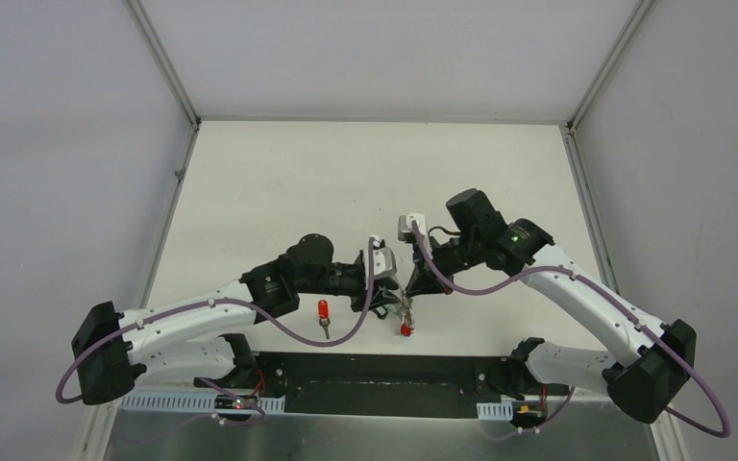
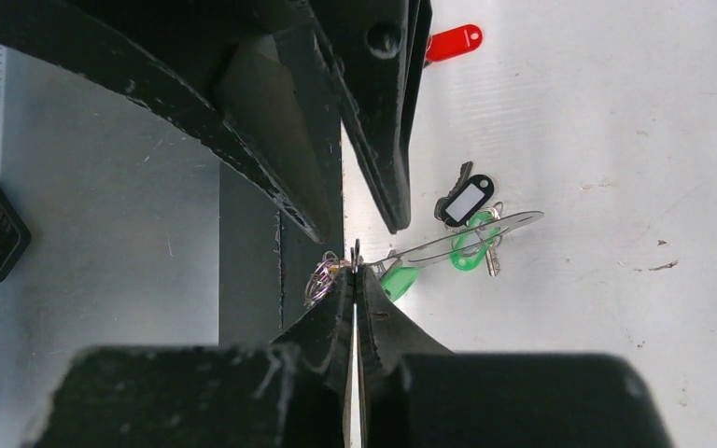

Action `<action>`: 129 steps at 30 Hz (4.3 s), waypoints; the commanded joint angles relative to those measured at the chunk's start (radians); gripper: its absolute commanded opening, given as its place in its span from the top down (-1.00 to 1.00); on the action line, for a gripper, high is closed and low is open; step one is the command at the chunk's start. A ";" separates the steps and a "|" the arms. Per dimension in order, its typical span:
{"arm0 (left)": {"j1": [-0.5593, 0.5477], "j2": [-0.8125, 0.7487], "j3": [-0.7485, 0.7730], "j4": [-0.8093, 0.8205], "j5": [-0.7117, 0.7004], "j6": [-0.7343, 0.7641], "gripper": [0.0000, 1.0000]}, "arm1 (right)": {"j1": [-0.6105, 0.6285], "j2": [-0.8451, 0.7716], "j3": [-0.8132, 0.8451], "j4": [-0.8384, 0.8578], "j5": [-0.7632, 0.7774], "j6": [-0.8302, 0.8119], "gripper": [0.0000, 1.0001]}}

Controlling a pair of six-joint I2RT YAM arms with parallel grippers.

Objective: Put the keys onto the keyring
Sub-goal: Adjust the key on the keyring.

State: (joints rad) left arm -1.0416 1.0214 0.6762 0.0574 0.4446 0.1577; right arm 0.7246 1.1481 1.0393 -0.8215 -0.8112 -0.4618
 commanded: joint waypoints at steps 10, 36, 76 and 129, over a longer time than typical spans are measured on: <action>-0.023 0.042 0.026 0.139 0.005 -0.028 0.76 | 0.005 0.004 0.047 0.036 -0.029 0.010 1.00; -0.024 -0.132 -0.147 0.359 -0.086 -0.104 1.00 | 0.004 -0.252 -0.177 0.439 0.101 0.195 -0.71; -0.024 -0.261 -0.260 0.594 -0.069 -0.094 1.00 | 0.002 -0.243 -0.289 0.760 -0.218 0.243 0.63; -0.038 0.016 0.016 0.090 0.071 0.023 0.22 | 0.002 0.087 0.120 -0.185 -0.085 -0.167 1.00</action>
State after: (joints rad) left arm -1.0664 1.0279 0.6594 0.0639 0.4622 0.1909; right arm 0.7246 1.2411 1.1110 -1.0237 -0.8749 -0.6109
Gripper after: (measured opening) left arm 0.415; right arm 0.013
